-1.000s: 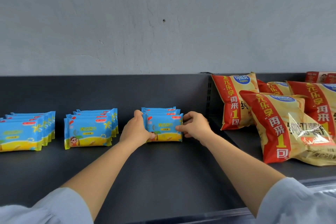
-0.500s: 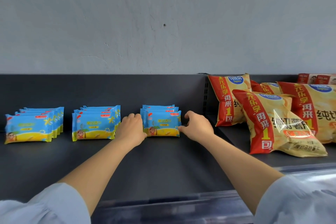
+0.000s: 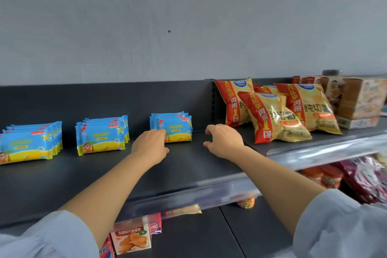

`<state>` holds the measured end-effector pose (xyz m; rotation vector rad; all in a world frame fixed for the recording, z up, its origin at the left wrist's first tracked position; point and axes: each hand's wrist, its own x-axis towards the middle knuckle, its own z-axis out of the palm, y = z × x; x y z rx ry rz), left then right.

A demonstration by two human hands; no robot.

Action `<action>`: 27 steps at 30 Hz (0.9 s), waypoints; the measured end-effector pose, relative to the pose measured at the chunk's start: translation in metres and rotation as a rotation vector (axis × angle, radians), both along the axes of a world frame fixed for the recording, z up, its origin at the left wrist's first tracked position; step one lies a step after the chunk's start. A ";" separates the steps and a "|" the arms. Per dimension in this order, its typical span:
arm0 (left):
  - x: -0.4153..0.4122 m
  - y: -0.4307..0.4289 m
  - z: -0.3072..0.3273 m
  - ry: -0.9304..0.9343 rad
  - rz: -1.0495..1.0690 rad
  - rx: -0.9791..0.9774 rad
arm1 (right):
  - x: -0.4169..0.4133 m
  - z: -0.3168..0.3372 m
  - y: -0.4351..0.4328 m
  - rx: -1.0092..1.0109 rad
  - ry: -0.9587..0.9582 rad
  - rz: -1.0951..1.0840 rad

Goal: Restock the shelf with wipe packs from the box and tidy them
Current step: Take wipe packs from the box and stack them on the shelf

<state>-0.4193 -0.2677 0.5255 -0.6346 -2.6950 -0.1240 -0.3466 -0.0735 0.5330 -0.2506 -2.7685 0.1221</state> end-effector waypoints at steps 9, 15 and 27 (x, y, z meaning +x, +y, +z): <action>0.071 -0.020 -0.002 0.046 -0.229 0.072 | 0.103 -0.007 -0.035 0.011 0.014 -0.186; 0.122 -0.008 -0.007 0.069 -0.398 0.078 | 0.178 -0.013 -0.033 0.019 0.020 -0.326; 0.235 0.075 -0.062 0.029 -0.595 -0.036 | 0.321 -0.066 0.022 0.036 -0.147 -0.508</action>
